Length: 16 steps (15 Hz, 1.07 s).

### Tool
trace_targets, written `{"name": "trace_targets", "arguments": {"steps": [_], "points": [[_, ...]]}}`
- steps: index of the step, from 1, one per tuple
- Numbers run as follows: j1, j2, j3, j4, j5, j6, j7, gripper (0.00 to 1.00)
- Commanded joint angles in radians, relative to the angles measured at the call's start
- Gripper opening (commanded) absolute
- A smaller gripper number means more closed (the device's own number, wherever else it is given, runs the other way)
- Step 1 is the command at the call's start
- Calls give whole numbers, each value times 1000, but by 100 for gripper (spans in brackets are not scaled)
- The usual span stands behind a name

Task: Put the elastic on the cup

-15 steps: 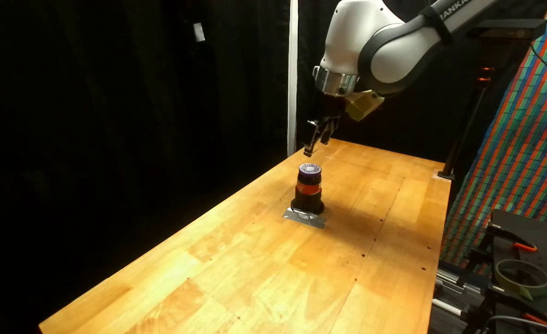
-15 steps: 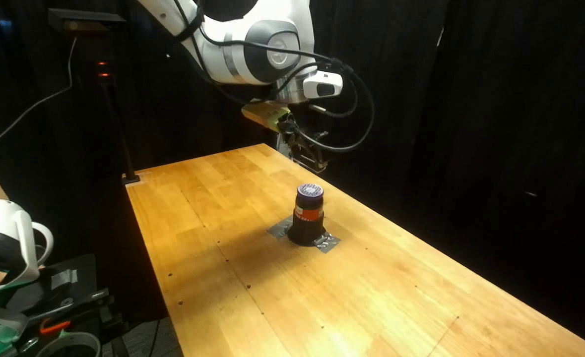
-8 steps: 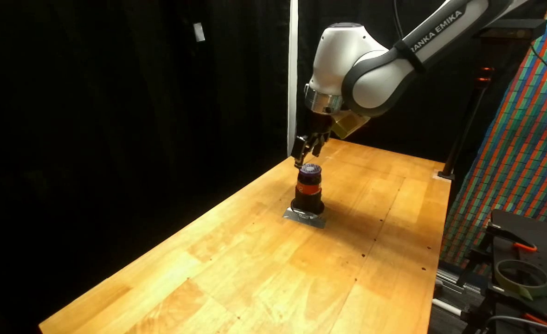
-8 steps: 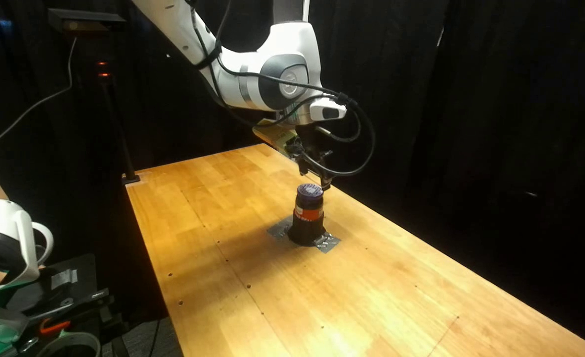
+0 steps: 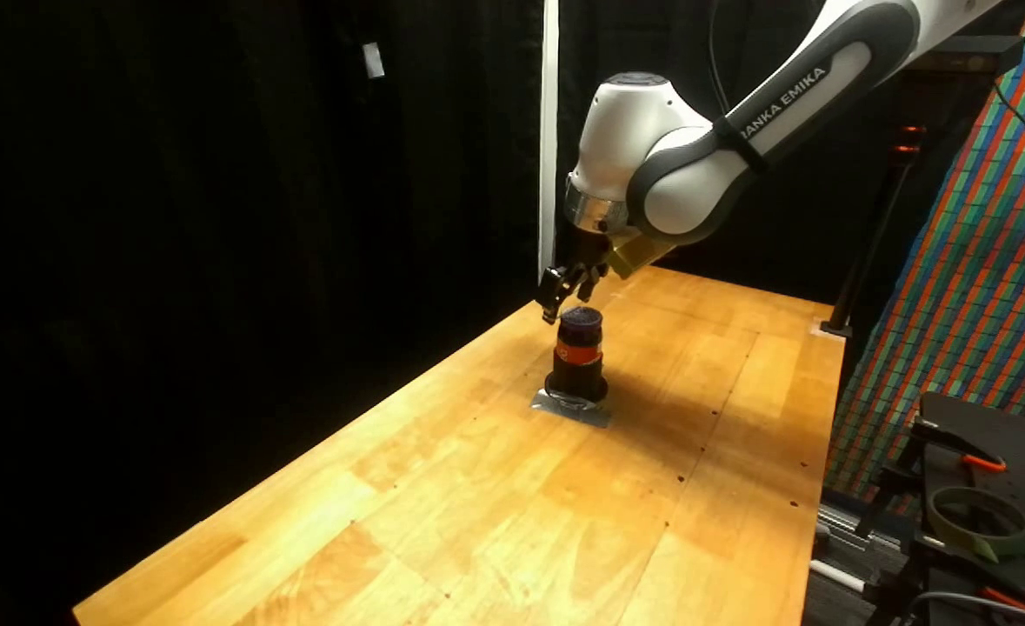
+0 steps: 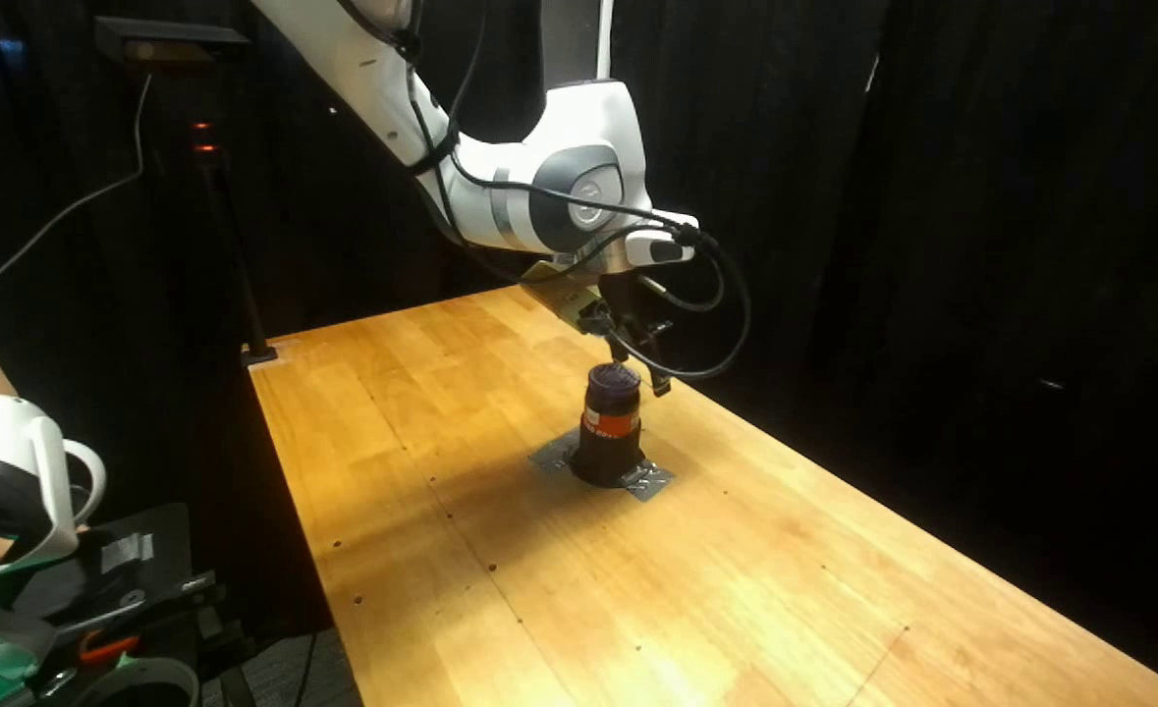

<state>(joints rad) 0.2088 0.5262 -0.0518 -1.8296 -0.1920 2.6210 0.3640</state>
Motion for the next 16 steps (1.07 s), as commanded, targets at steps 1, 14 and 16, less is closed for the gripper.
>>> {"name": "trace_targets", "arguments": {"steps": [1,14,16], "points": [[35,33,-39,30,-21,18,33,100],[0,-27,9,18,73,-283,-8,100],[-19,-34,24,31,116,-352,-19,100]]}}
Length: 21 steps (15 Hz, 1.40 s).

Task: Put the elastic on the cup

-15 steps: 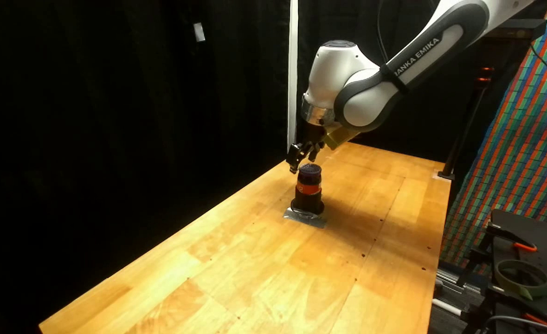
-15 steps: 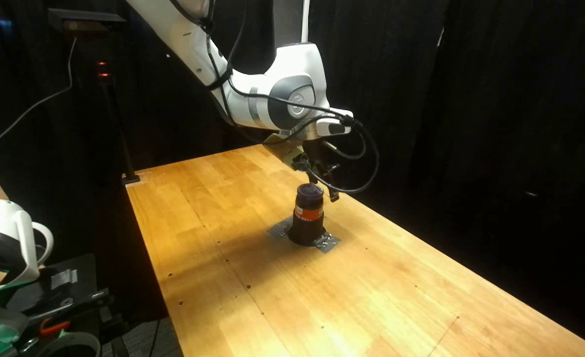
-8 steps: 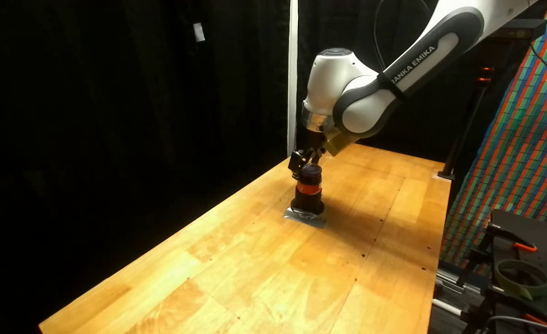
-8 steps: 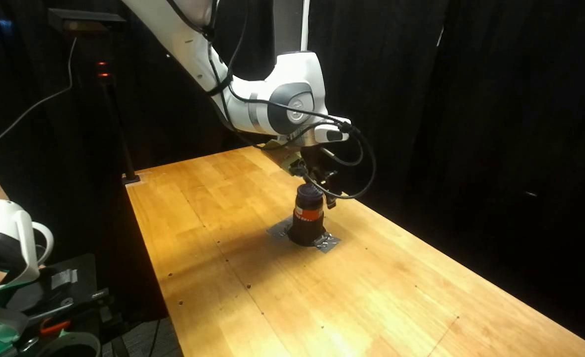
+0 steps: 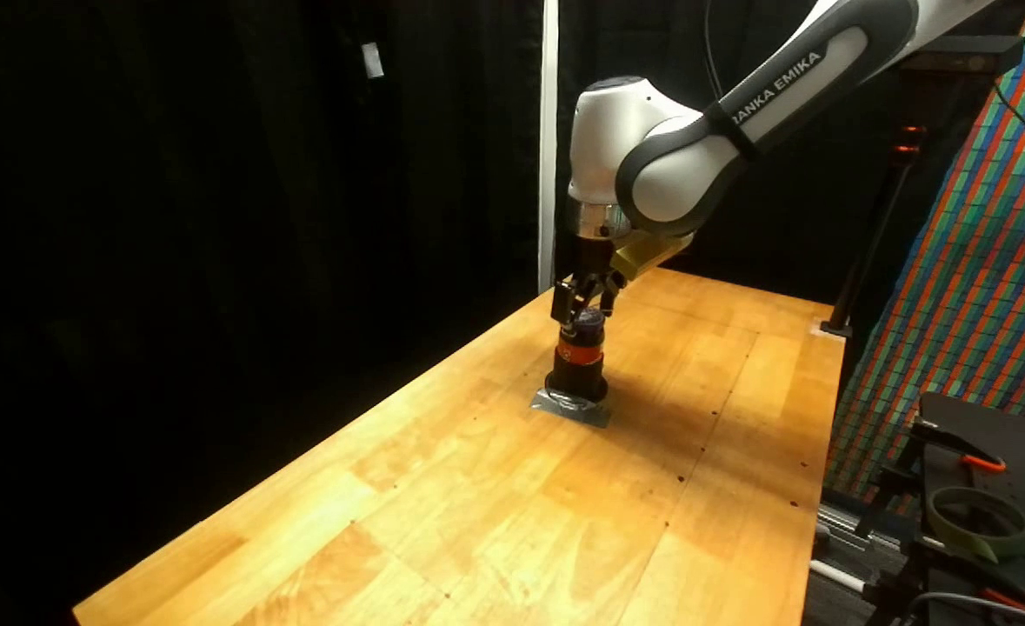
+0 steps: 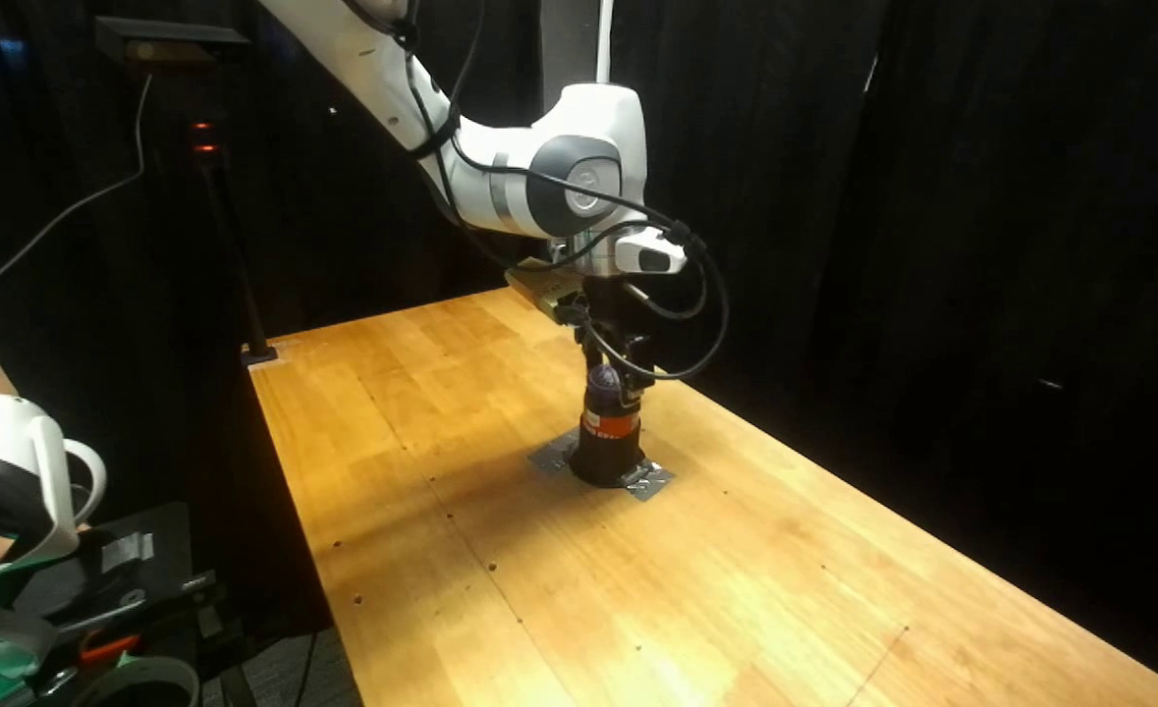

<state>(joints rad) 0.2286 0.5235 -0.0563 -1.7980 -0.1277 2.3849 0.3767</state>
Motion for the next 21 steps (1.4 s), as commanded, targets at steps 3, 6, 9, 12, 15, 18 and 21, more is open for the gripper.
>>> {"name": "trace_targets", "arguments": {"steps": [3,6,9,12,15,18,21], "points": [[-62,-34,46,4,102,-187,-44,100],[-83,-39,58,-16,136,-221,-61,100],[-86,-45,54,-42,138,-185,-47,95],[-77,-77,50,-94,123,-124,-37,70],[-76,-124,54,-173,118,-29,-51,44],[-83,-185,68,-288,128,126,-81,22],[-85,-227,75,-388,129,281,-106,10]]}}
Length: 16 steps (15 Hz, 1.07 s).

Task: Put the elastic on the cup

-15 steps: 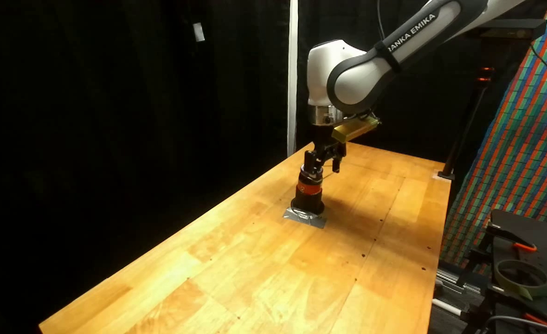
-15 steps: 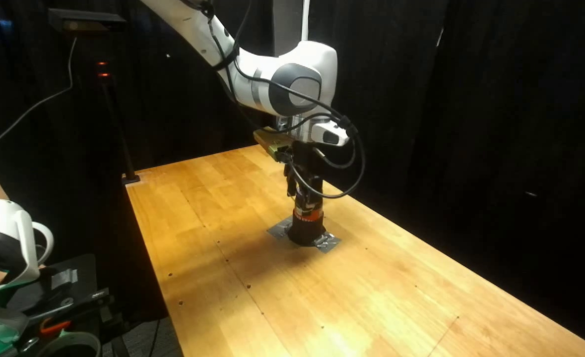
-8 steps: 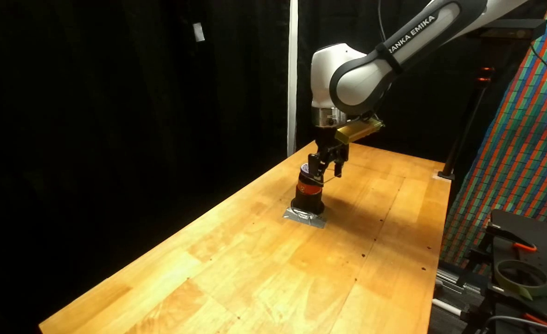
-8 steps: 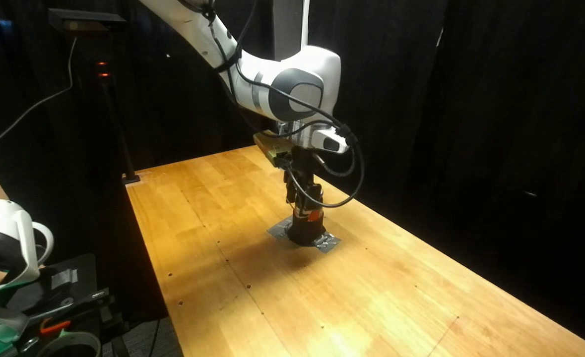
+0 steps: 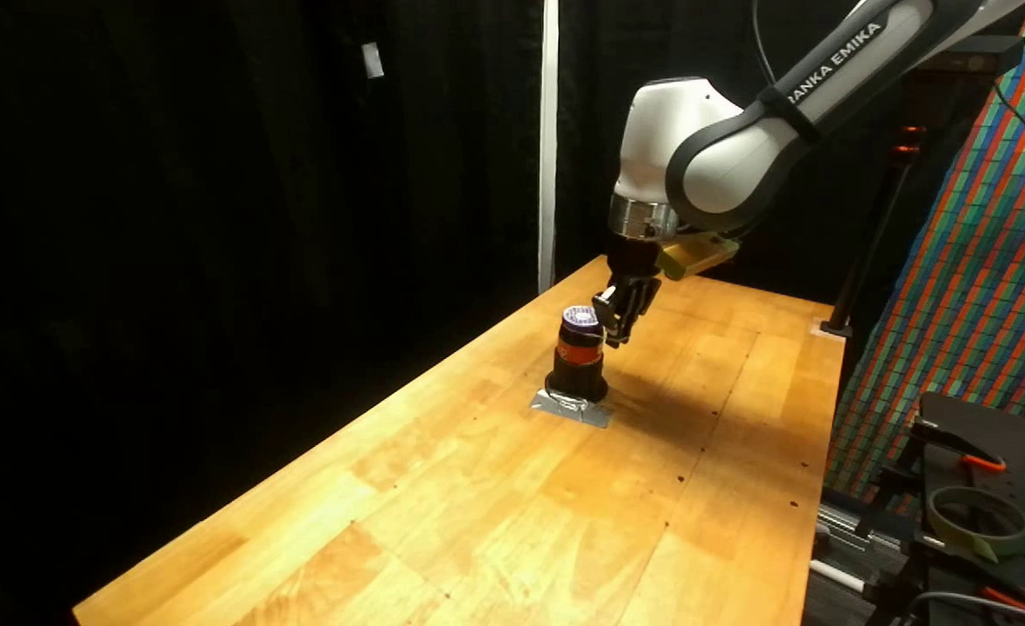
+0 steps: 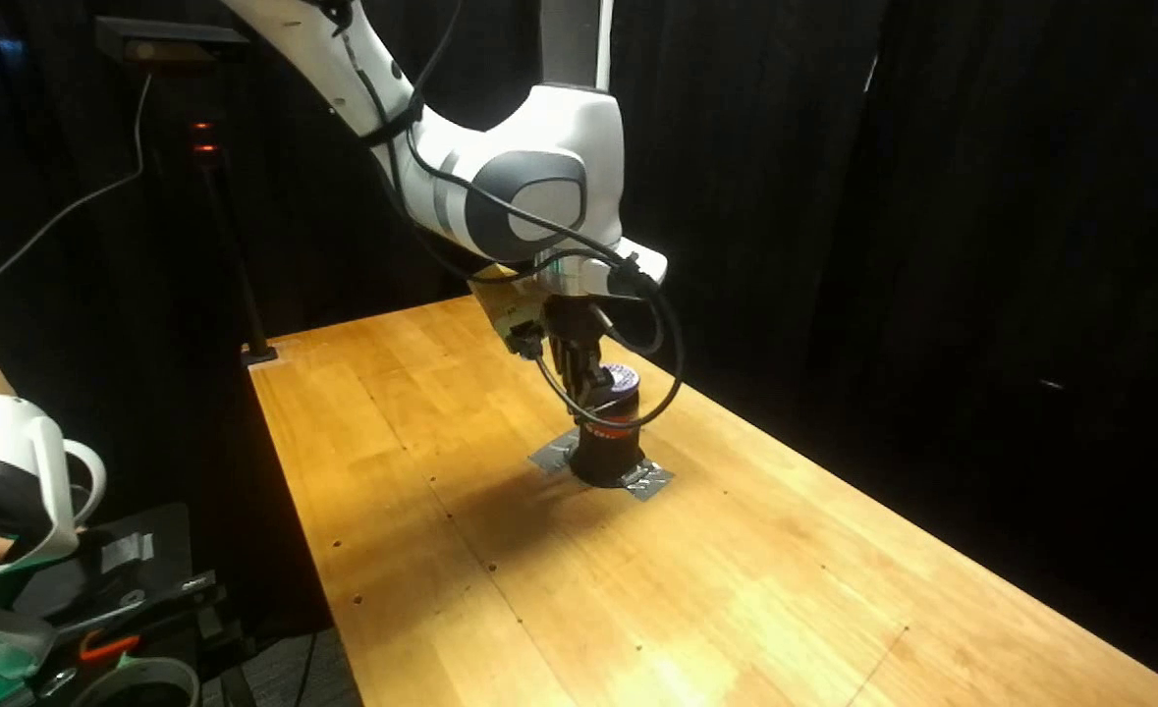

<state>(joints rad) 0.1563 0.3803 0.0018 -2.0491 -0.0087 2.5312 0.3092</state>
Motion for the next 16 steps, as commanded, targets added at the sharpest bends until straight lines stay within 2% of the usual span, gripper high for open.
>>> {"name": "trace_targets", "arguments": {"steps": [1,2,3,7,10,14,16], "points": [[-11,-92,18,-170,11,200,-40,8],[-8,-96,16,-198,6,259,-40,6],[-4,-100,11,-229,-2,332,-38,10],[-15,-96,27,-320,37,572,-56,13],[-17,-84,31,-370,54,728,-60,11],[-51,-84,81,-433,82,907,-61,10],[-91,-79,116,-455,21,991,3,11]]}}
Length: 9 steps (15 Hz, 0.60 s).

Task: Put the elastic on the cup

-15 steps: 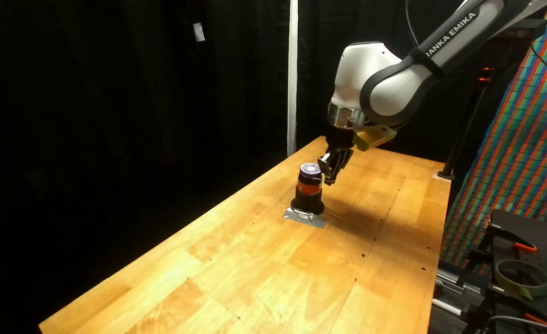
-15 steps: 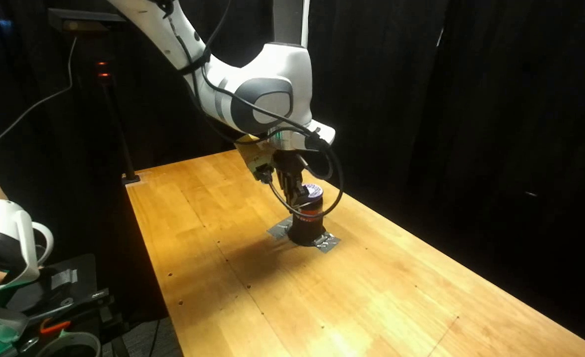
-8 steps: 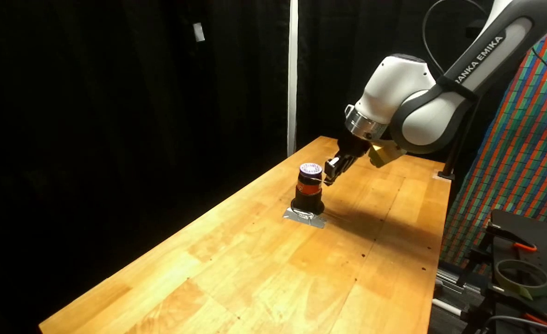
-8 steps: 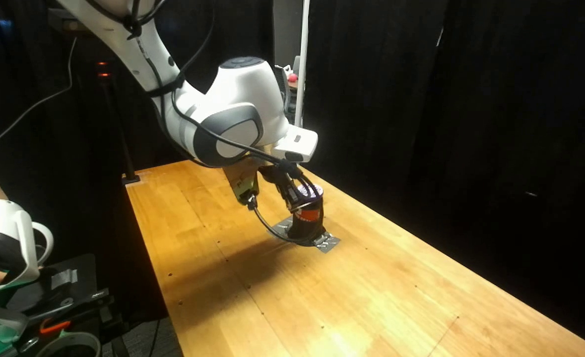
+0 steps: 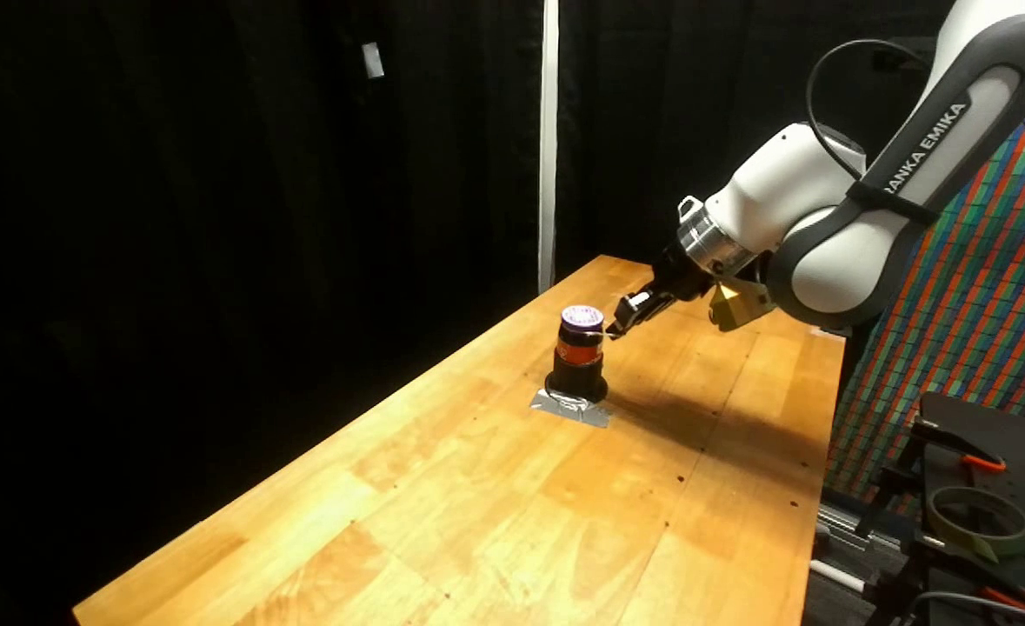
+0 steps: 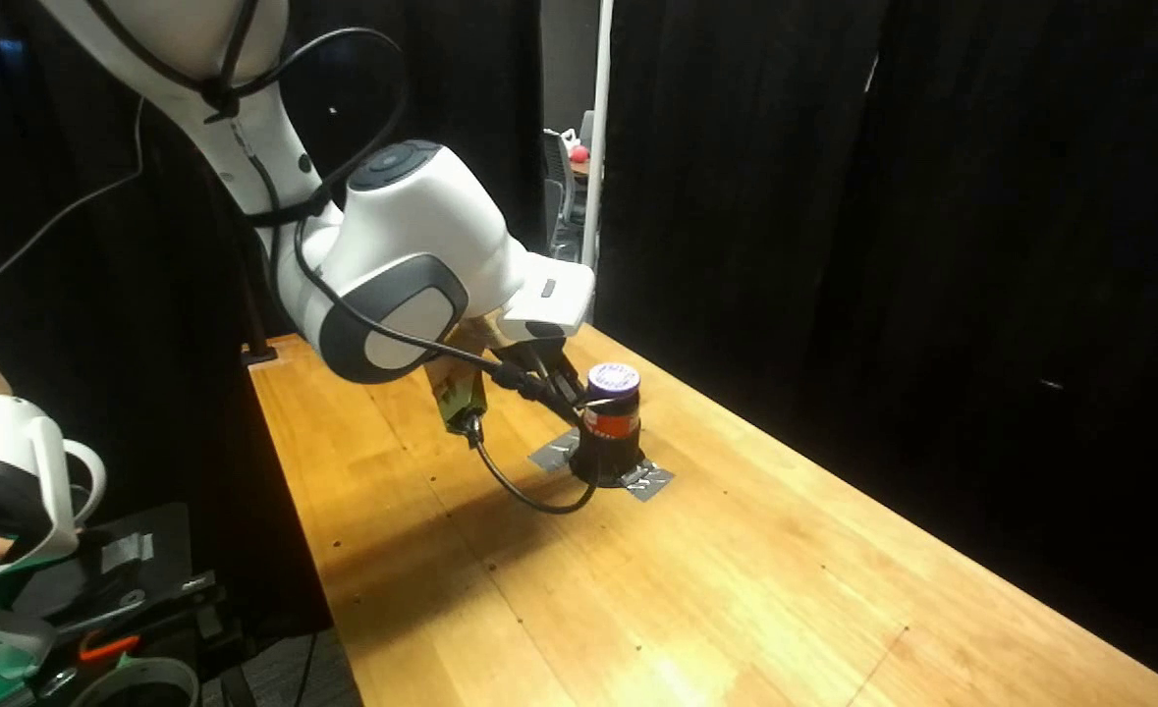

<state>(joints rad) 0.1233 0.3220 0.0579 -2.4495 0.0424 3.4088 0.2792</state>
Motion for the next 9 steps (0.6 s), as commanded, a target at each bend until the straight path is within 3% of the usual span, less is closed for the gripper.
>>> {"name": "trace_targets", "arguments": {"steps": [1,9], "points": [[-81,-13,83,-64,-43,166,53,12],[-110,33,88,-109,-41,401,33,11]]}}
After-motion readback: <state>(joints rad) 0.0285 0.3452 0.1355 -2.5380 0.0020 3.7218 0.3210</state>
